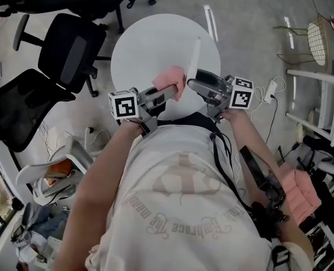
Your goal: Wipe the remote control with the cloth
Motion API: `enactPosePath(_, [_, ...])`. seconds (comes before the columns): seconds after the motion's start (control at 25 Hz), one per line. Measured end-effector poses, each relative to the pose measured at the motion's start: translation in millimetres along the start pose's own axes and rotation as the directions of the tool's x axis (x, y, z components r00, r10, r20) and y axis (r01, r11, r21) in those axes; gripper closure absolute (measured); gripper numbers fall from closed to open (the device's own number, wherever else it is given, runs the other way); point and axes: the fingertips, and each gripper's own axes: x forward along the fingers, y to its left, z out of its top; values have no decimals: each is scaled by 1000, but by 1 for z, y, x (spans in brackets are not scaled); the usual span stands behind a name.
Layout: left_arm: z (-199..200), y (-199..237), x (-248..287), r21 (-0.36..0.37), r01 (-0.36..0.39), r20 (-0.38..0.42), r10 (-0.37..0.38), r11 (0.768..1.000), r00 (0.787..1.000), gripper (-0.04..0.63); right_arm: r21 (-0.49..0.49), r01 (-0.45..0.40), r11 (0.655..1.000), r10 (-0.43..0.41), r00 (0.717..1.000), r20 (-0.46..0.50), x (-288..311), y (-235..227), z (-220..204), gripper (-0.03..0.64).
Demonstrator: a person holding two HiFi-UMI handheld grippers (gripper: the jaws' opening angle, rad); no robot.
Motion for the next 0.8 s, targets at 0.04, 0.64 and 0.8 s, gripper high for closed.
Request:
enactPosePath(0.04, [1, -10, 5, 39, 18, -15, -17, 999, 1000, 551, -10, -20, 1000, 20, 1000, 12, 0, 7, 3, 368])
enactPosePath(0.64, [15, -52, 1, 169, 29, 20, -33, 985, 999, 546, -128, -103, 986, 88, 989, -117, 5, 49, -26, 368])
enactPosePath(0.8, [29, -55, 0, 197, 26, 25, -31, 980, 999, 546, -140, -94, 986, 70, 983, -169, 6, 49, -39, 368])
